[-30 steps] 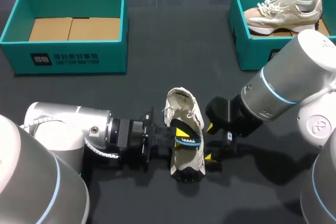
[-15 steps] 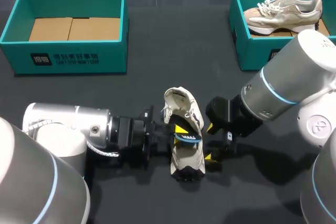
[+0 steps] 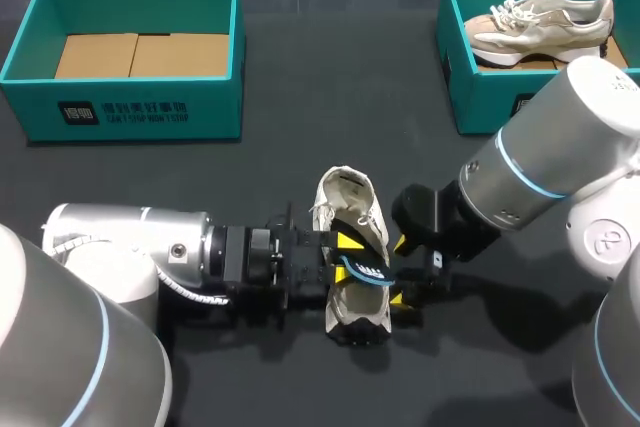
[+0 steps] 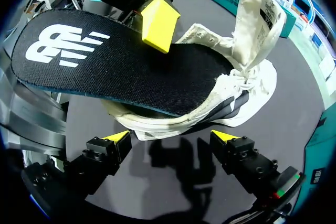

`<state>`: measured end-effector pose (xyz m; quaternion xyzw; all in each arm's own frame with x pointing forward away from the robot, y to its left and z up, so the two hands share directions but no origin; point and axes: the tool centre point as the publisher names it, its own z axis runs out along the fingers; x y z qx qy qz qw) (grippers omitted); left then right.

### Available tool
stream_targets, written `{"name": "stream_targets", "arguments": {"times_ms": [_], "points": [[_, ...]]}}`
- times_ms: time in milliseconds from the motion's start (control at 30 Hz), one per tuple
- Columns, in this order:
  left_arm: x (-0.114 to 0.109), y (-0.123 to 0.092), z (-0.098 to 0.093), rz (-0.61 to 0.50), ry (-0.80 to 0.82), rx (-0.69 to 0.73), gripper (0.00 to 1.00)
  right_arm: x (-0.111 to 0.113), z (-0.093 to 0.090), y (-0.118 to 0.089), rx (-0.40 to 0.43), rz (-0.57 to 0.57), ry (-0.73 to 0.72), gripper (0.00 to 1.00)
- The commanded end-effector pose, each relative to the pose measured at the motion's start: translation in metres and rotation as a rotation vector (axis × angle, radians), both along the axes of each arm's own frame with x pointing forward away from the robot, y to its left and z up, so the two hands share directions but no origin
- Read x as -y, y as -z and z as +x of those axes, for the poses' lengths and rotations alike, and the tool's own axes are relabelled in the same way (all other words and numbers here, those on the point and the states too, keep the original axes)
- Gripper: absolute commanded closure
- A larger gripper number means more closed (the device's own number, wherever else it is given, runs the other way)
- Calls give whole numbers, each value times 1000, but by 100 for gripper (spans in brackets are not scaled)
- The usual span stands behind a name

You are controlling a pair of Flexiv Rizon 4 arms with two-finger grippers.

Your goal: Take the shoe out of the shoebox, open the shoe tongue, remove and reinsert the insole, then place the shoe into the shoebox

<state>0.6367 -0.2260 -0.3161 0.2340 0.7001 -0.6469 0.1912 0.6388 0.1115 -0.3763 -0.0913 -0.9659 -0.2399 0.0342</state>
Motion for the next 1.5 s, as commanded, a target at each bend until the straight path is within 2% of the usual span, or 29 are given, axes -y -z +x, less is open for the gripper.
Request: {"name": "stream_targets", "arguments": {"times_ms": [33, 100, 167, 200, 233, 467, 867, 1167, 1333, 1433, 1467, 1500], "points": [[1, -5, -8, 14, -6, 5, 71, -1, -1, 1, 2, -1, 1, 0], [3, -6, -10, 20, -1, 4, 71, -1, -1, 1, 2, -1, 1, 0], [5, -5, -11, 25, 6, 1, 76, -1, -1, 1, 2, -1, 1, 0], [6, -4, -12, 28, 11, 0, 84, -1, -1, 1, 2, -1, 1, 0], [7, -3, -12, 29, 17, -2, 100, -1, -1, 1, 2, -1, 1, 0], [6, 7, -8, 49, 19, 22, 100, -1, -1, 1, 2, -1, 1, 0], [0, 26, 15, 104, -24, 93, 100, -1, -1, 1, 2, -1, 1, 0], [-2, 27, 22, 116, -47, 102, 100, -1, -1, 1, 2, -1, 1, 0], [0, 21, 15, 89, -36, 83, 100, -1, -1, 1, 2, -1, 1, 0], [0, 16, 9, 71, -29, 57, 66, -1, -1, 1, 2, -1, 1, 0], [0, 14, 7, 66, -26, 50, 60, -1, -1, 1, 2, -1, 1, 0], [1, 13, 5, 61, -25, 47, 58, -1, -1, 1, 2, -1, 1, 0]]}}
